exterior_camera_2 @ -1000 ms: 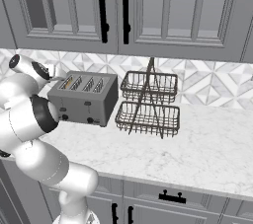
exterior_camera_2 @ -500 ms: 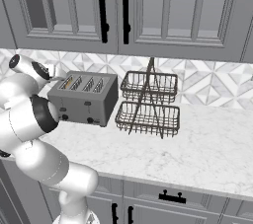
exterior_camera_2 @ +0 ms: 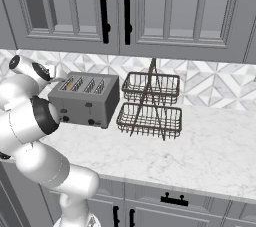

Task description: Start the toaster. Once the lever pops up, take the bread to the plate on the dining counter.

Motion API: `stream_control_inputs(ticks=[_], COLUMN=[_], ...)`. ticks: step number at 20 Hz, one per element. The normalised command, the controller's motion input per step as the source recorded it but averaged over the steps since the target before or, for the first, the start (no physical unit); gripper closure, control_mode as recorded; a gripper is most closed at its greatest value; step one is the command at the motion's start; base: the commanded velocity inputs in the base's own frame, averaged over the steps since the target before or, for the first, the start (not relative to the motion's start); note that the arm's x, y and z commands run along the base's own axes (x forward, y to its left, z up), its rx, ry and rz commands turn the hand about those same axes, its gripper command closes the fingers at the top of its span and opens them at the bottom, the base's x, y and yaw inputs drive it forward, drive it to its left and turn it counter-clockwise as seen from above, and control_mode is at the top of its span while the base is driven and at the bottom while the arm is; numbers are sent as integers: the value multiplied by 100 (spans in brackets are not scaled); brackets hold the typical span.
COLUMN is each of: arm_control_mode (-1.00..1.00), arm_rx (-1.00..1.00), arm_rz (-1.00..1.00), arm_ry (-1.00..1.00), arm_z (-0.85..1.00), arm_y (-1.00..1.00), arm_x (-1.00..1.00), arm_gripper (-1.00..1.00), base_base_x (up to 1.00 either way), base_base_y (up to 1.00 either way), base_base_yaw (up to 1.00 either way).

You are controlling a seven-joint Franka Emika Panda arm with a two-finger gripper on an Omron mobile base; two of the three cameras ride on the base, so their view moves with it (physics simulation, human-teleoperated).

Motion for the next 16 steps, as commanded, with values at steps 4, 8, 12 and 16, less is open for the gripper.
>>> stream_control_inputs(ticks=[4,8,12,16], arm_control_mode=[-100,-100,-100,-100], arm_rx=[0,0,0,0], arm_rz=[0,0,0,0], arm_ry=[0,0,0,0], arm_z=[0,0,0,0], arm_y=[0,0,0,0], arm_x=[0,0,0,0], arm_gripper=[-100,-100,-100,-100], base_base_x=[0,0,0,0], base_base_y=[0,0,0,0], base_base_yaw=[0,0,0,0])
